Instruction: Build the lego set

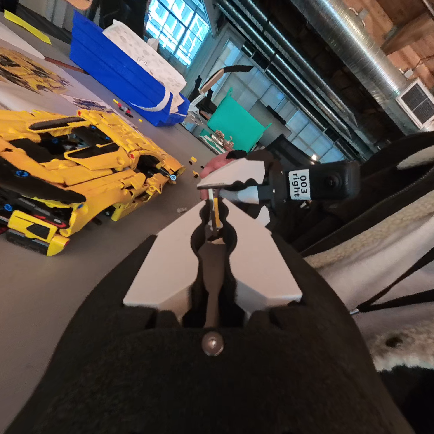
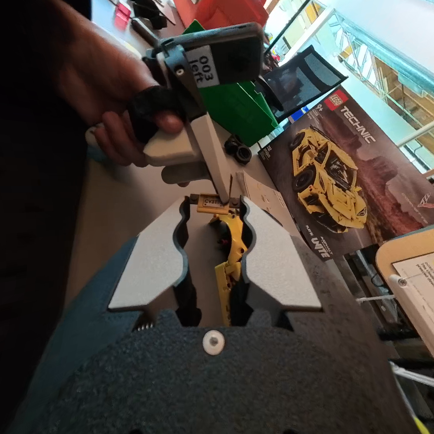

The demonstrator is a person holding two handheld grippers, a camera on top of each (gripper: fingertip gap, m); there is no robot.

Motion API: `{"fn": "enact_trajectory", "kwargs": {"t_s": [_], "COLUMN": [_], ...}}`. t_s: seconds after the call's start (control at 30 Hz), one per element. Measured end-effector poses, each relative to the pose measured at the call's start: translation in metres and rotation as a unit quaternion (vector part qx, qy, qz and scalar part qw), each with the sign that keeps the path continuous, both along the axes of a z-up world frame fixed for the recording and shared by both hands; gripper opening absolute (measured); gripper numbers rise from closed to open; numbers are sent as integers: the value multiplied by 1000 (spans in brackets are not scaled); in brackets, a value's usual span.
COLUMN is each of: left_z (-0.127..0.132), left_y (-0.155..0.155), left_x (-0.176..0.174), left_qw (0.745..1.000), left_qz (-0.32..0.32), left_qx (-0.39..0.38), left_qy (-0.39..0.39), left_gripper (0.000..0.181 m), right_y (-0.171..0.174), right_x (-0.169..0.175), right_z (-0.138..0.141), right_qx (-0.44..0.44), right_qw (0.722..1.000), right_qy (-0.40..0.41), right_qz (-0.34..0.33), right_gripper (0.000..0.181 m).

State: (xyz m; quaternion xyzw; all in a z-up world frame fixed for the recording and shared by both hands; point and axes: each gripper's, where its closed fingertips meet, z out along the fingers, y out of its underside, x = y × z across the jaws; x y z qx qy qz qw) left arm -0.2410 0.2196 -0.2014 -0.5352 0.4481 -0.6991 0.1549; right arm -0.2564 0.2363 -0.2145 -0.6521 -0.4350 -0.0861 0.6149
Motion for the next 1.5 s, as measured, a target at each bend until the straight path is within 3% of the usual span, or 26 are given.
{"fn": "enact_trajectory", "kwargs": {"t_s": [0.1,0.2,0.37,0.43,0.53,0.6,0.87,1.0,1.17,1.37,1.5], "left_z": [-3,2,13,10,-2,-6,-13,-12,-12,-11,-9], "left_y": [-5,-1,51,62,58,50,40,38,37,34,32], "left_x": [-2,-5,-19,-26,-24,-19,-14,-14,-14,-15,-15], "left_qw": [1000,1000,994,991,991,993,994,994,994,995,996], "left_qz": [-17,-10,110,135,128,111,94,90,88,79,73], "left_qx": [20,19,-11,-1,24,34,46,46,43,38,31], "left_qy": [16,7,-18,-10,20,32,46,43,42,38,32], "left_gripper": [6,6,6,6,6,6,6,6,6,5,6], "right_y": [-5,-8,-7,-17,-49,-57,-37,-33,-35,-30,-30], "right_x": [-2,-3,36,43,45,40,25,17,6,11,5], "right_z": [-3,5,26,-7,-64,-72,-78,-74,-73,-87,-87], "right_qx": [-7,-19,-44,-164,-362,-410,-372,-399,-385,-384,-376], "right_qw": [1000,999,982,969,917,892,918,906,916,921,924], "right_qy": [-12,40,180,180,164,187,133,144,111,69,70], "right_qz": [18,14,-45,-43,-27,-14,-18,-3,20,3,17], "right_gripper": [42,41,46,43,44,45,39,34,31,31,20]}}
